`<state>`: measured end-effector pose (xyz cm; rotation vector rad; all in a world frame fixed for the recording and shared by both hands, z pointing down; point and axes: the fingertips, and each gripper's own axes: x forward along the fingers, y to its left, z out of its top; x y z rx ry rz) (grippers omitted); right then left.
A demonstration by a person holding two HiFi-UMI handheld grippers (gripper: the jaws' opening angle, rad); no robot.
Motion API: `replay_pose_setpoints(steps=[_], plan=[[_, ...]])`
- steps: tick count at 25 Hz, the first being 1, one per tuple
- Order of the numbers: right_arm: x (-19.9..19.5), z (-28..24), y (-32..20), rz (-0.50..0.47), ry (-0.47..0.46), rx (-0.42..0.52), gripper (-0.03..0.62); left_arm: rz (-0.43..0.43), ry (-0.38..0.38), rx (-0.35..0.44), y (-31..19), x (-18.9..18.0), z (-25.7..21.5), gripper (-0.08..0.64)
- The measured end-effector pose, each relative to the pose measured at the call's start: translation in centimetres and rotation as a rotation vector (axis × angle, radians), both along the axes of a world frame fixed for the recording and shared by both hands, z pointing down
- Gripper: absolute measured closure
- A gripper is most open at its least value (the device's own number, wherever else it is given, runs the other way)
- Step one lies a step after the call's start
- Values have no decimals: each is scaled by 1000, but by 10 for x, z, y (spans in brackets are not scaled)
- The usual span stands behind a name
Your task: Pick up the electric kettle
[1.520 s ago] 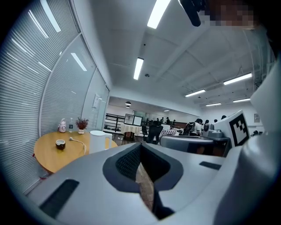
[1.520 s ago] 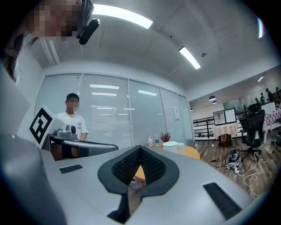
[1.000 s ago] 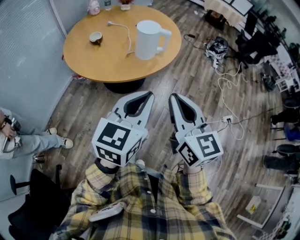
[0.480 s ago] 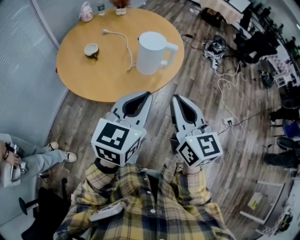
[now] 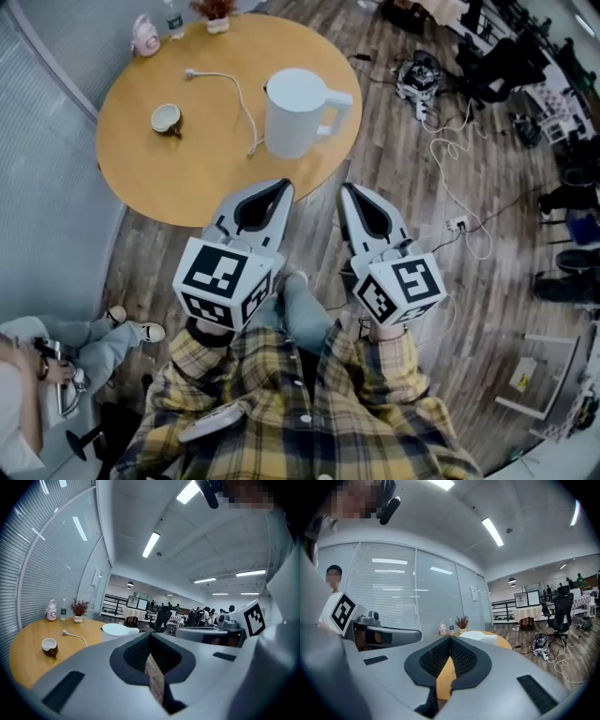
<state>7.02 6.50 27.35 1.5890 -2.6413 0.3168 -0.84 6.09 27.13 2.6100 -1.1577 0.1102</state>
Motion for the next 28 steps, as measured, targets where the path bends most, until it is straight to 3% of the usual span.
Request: replay_pose_setpoints(steps=[9, 19, 28], plan=[[23, 14, -59, 24, -14, -8, 561, -18, -5, 2, -60, 9, 11, 557], [44, 11, -150, -20, -9, -8, 560, -72, 9, 16, -149, 31, 4, 557], [60, 10, -206, -87, 0, -3, 560, -159, 8, 25, -199, 39, 0, 557]])
